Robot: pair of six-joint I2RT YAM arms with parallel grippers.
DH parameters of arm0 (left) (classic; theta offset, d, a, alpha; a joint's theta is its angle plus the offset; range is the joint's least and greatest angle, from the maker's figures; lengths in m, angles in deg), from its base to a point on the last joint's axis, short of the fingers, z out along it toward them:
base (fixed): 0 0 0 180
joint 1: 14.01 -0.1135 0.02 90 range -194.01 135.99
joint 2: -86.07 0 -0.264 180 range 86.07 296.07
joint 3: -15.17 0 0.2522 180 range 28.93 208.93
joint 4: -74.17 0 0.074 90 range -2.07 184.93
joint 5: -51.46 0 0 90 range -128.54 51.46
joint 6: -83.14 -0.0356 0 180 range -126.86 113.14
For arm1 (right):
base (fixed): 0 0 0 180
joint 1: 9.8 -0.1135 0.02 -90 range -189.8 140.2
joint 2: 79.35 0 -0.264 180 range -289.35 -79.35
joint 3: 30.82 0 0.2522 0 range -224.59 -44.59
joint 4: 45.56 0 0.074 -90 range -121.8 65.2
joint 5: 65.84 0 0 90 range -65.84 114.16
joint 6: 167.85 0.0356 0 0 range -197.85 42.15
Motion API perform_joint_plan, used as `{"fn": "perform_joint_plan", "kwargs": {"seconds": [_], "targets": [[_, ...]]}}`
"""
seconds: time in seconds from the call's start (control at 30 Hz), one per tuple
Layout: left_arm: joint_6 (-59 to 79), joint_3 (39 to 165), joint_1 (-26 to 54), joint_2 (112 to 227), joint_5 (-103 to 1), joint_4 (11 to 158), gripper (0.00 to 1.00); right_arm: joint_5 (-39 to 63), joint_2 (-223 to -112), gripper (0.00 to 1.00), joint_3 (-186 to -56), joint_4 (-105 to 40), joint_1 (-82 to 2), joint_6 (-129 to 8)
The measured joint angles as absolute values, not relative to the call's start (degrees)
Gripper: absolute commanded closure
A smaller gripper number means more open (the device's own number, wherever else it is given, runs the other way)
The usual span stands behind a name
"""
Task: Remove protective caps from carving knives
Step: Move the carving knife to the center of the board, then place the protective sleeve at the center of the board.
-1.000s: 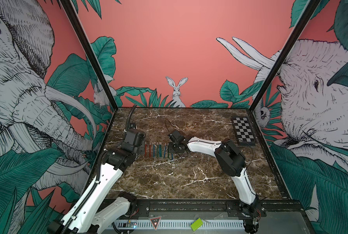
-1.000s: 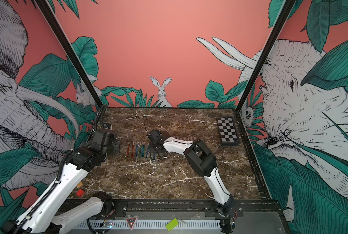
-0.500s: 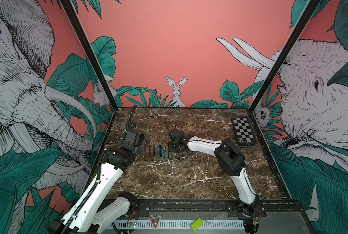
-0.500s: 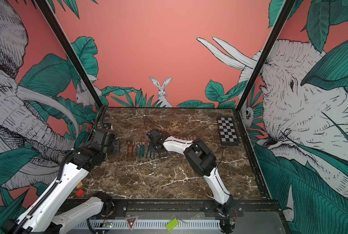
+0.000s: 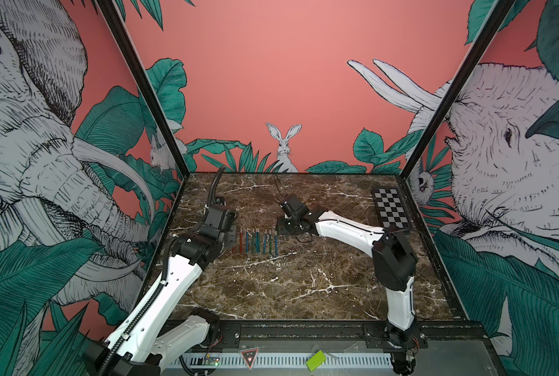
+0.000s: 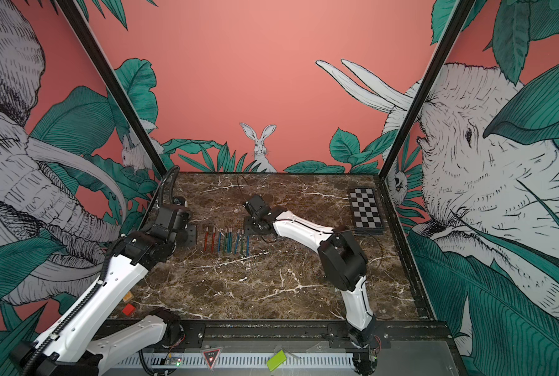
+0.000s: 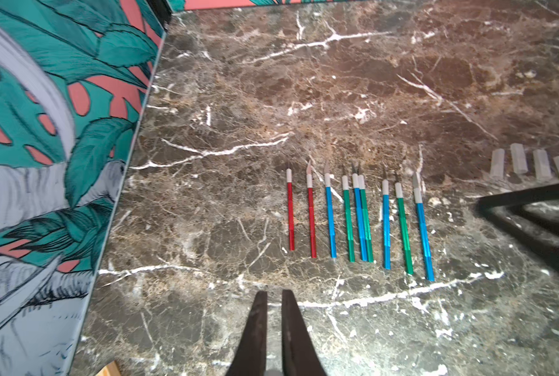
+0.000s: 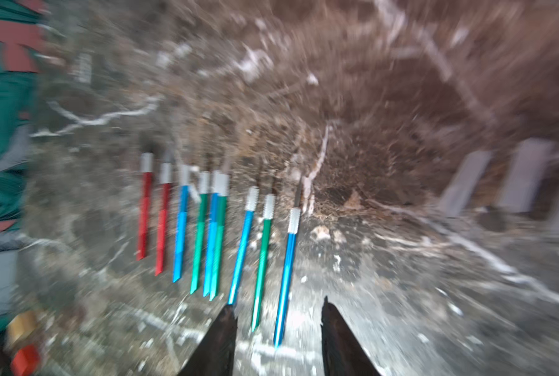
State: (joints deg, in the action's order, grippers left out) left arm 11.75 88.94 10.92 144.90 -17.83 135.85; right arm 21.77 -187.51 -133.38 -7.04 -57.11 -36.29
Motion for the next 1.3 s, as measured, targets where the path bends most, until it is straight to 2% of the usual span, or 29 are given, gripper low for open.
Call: {"fn": "perform_joint_plan", "kwargs": {"seconds": [0.13, 0.33, 0.47, 0.7, 1.0, 1.3], "targets": [[12.06, 92.0, 11.81, 151.43, -21.63, 136.31, 1.0, 23.69, -173.5, 0.39, -127.74, -6.89, -56.81, -40.09], [11.71, 101.74, 17.76, 165.51, -23.01, 136.27, 1.0, 30.2, -152.67, 0.24, -113.53, -5.4, -56.24, -45.47], [11.3, 107.82, 19.35, 175.89, -24.58, 136.31, 1.0, 34.97, -142.92, 0.14, -105.01, -2.72, -56.19, -48.18], [9.96, 123.73, 21.3, 196.31, -26.81, 137.58, 1.0, 41.5, -128.91, 0.03, -95.68, 2.64, -56.19, -51.67], [9.2, 141.85, 23.31, 214.4, -30.42, 141.86, 1.0, 43.64, -121.57, 0.02, -90.61, 7.95, -56.19, -53.05], [11.19, 148.82, 23.53, 221.14, -33.0, 144.01, 1.0, 43.14, -119.64, 0.01, -89.49, 10.05, -56.19, -53.07]]}}
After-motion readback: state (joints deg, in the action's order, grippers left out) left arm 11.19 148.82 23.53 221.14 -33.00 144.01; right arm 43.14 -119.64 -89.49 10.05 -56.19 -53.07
